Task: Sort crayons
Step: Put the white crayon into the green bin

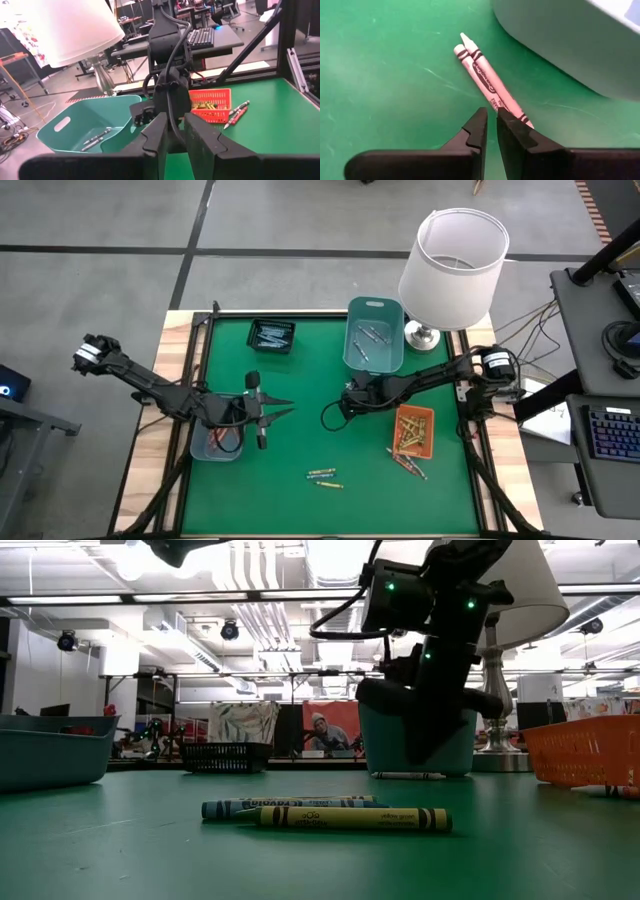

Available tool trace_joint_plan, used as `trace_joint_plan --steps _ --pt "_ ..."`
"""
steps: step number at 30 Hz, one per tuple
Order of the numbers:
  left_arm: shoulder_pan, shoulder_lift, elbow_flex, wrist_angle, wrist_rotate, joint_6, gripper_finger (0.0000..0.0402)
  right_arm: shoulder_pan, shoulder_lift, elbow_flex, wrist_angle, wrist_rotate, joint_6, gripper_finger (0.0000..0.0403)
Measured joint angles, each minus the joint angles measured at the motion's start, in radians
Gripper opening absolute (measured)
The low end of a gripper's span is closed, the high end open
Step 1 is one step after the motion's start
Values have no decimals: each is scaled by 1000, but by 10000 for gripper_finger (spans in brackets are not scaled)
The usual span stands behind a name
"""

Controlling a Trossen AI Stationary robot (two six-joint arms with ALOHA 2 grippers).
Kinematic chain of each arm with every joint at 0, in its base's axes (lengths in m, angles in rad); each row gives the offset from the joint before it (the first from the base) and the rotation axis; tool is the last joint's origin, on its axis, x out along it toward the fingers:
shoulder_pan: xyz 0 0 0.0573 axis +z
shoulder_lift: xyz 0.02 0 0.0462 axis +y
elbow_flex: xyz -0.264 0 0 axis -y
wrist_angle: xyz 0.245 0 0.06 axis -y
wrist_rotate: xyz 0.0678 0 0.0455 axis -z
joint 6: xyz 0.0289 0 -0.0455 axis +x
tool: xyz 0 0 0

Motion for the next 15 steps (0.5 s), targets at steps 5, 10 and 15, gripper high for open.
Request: trace_joint_plan --steps 5,10,15 --pt "0 15 0 4 0 -21 47 0 3 0 9 51 8 34" --pt "-1 15 0 6 -1 -21 47 0 3 0 9 62 11 34" --pt "-1 14 0 6 -1 -21 47 0 3 0 12 89 17 34"
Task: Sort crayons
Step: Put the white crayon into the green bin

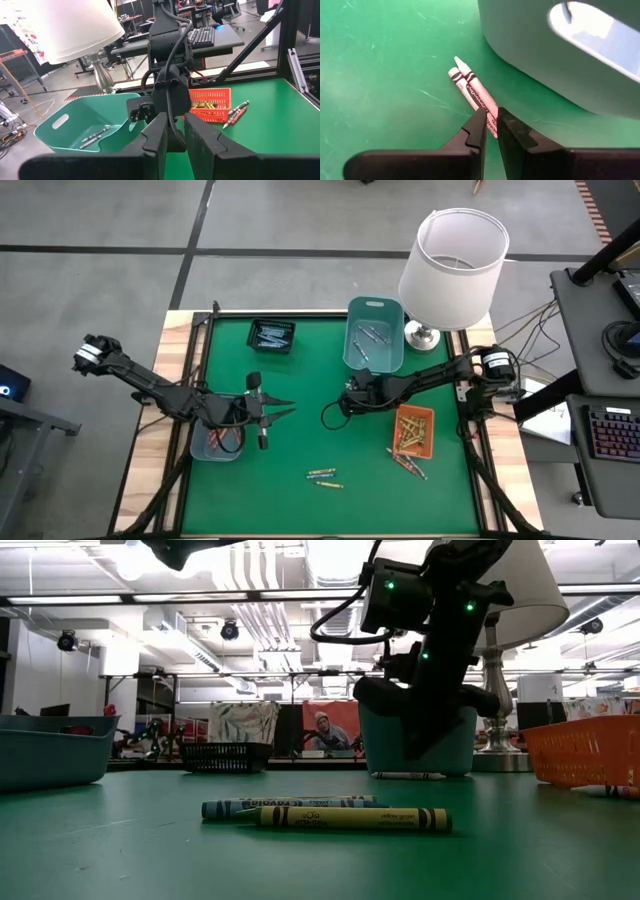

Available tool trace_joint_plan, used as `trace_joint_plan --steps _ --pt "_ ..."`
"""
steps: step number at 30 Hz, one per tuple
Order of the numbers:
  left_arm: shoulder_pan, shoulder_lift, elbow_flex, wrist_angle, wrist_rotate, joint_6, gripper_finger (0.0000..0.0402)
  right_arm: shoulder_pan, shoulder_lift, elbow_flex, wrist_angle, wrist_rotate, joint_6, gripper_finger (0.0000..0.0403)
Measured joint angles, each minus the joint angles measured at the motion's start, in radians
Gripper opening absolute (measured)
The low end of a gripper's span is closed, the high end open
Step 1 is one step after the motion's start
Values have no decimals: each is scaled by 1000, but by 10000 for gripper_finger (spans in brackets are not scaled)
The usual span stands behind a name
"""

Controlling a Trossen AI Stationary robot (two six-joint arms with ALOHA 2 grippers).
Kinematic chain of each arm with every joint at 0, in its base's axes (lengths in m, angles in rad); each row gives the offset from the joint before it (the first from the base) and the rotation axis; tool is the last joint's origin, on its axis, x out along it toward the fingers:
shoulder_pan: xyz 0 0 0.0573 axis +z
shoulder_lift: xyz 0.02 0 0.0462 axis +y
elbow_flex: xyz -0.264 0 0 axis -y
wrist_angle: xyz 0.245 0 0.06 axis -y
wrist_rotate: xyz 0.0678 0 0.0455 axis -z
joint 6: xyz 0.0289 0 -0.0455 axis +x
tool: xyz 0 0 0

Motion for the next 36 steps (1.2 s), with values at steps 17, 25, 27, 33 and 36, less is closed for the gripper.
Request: trace_joint_plan --steps 17,25,27,33,36 --pt "0 0 0 0 0 -3 47 5 0 -15 9 18 7 34" --pt "0 -1 0 0 0 -3 47 5 0 -18 18 18 6 34" --pt "0 -1 0 0 0 -3 47 5 0 -19 20 18 6 34" --pt "0 -1 0 0 0 -3 47 5 0 -34 29 18 11 34" --pt "0 -1 0 0 0 -3 47 5 0 -52 51 18 10 34"
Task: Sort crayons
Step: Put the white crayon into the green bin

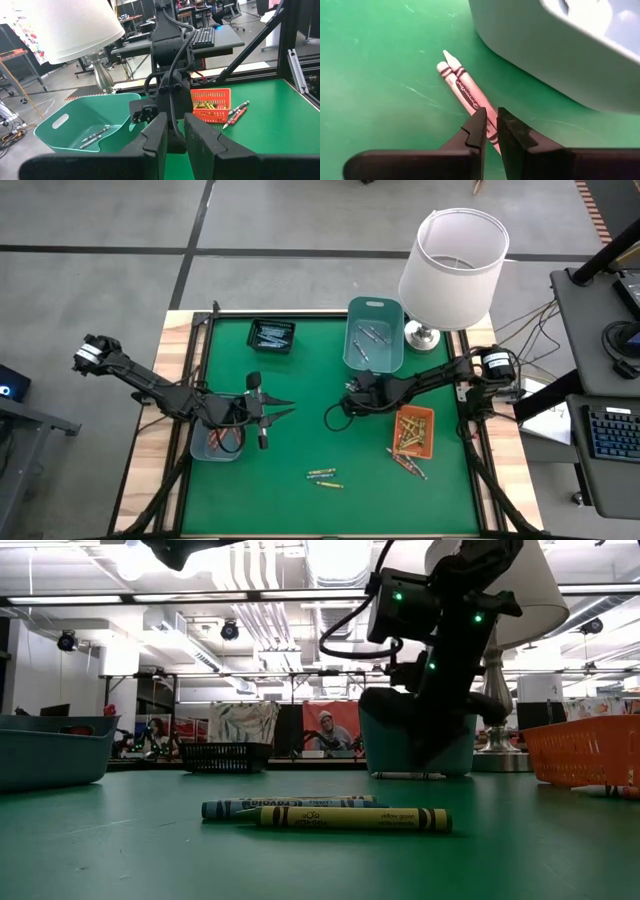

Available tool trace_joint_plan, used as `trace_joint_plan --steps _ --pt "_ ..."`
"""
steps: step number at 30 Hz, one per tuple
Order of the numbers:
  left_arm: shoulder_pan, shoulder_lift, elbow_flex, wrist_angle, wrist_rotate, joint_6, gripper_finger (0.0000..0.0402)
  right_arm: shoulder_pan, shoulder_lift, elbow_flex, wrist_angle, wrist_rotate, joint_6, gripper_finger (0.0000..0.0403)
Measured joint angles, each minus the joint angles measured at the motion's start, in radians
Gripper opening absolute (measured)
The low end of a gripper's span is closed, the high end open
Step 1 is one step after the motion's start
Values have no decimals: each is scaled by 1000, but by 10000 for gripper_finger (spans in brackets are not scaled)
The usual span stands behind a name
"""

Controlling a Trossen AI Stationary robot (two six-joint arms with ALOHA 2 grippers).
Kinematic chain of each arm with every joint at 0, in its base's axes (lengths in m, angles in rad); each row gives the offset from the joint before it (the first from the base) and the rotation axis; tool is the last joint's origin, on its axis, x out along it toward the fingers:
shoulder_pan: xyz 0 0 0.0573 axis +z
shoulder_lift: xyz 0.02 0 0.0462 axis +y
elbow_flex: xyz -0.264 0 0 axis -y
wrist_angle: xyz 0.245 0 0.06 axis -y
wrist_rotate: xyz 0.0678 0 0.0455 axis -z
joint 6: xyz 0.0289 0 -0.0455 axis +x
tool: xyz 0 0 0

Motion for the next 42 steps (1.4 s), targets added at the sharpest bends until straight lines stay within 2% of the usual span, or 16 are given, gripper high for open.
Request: trace_joint_plan --steps 27,35,42 --pt "0 0 0 0 0 -8 47 3 -1 -34 56 -62 -6 34" --pt "0 0 0 0 0 -8 47 7 -1 -31 85 -121 -35 34" --pt "0 0 0 -1 0 -8 47 14 -5 18 76 -185 -131 34"
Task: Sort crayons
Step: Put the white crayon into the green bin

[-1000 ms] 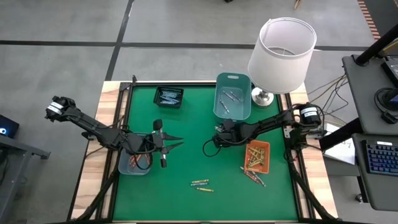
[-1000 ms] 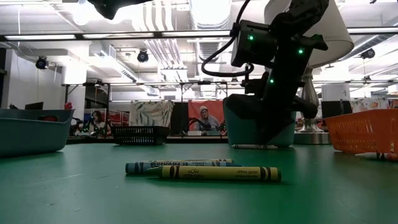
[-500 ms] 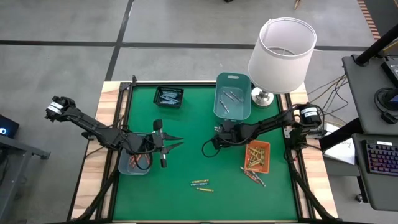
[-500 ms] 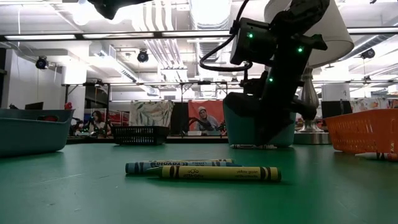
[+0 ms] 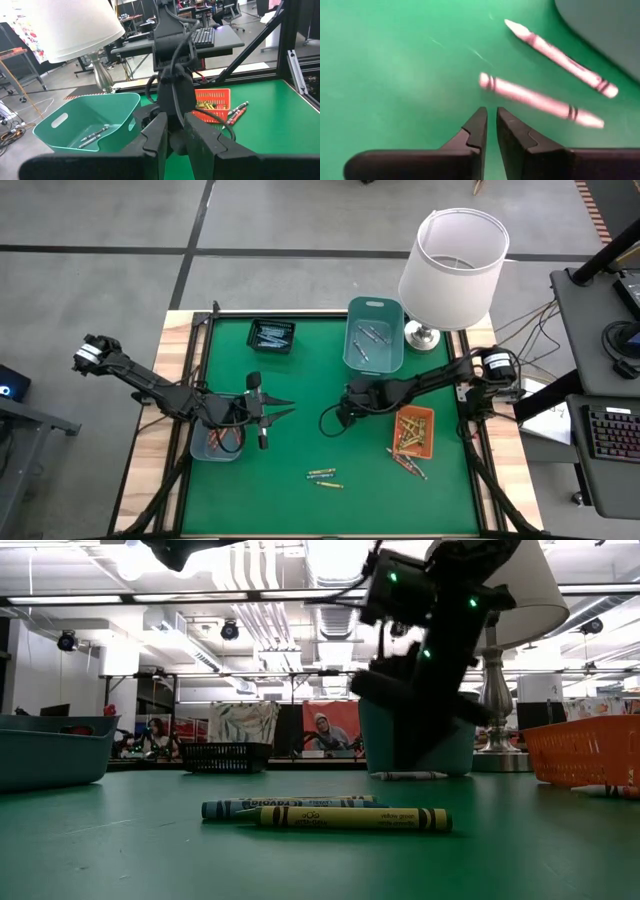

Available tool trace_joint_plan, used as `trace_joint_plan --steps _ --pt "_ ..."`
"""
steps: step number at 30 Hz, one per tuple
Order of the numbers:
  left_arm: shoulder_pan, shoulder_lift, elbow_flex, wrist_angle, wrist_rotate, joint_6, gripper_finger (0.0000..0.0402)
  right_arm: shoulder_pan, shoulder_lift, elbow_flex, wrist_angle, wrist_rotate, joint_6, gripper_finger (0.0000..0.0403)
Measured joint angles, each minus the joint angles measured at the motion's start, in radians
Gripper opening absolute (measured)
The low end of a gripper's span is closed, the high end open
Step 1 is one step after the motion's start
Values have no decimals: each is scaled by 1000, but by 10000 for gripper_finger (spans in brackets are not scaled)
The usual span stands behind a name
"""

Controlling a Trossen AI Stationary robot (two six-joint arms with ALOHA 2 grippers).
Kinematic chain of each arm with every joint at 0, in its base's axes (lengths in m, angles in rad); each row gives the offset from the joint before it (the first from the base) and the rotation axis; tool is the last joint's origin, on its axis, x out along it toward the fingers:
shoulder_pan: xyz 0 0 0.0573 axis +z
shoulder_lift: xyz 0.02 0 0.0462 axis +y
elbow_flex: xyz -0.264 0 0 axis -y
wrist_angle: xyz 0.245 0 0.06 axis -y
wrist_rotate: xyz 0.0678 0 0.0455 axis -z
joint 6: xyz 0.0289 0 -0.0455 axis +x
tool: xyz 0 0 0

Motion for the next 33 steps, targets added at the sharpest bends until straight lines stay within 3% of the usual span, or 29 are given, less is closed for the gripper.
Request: trace_joint_plan --steps 7,14,17,28,33 --pt "0 0 0 -2 0 0 47 -1 -3 79 -63 -27 -316 34" --pt "0 0 0 -3 0 0 47 10 -4 155 -230 -102 -909 34" --pt "0 0 0 -3 0 0 47 16 -5 158 -260 -116 -1071 37" --pt "0 0 0 -9 0 -4 47 11 21 150 -235 -99 -1087 140" --pt "0 0 0 -10 0 -4 47 -5 79 148 -234 -53 -1087 146"
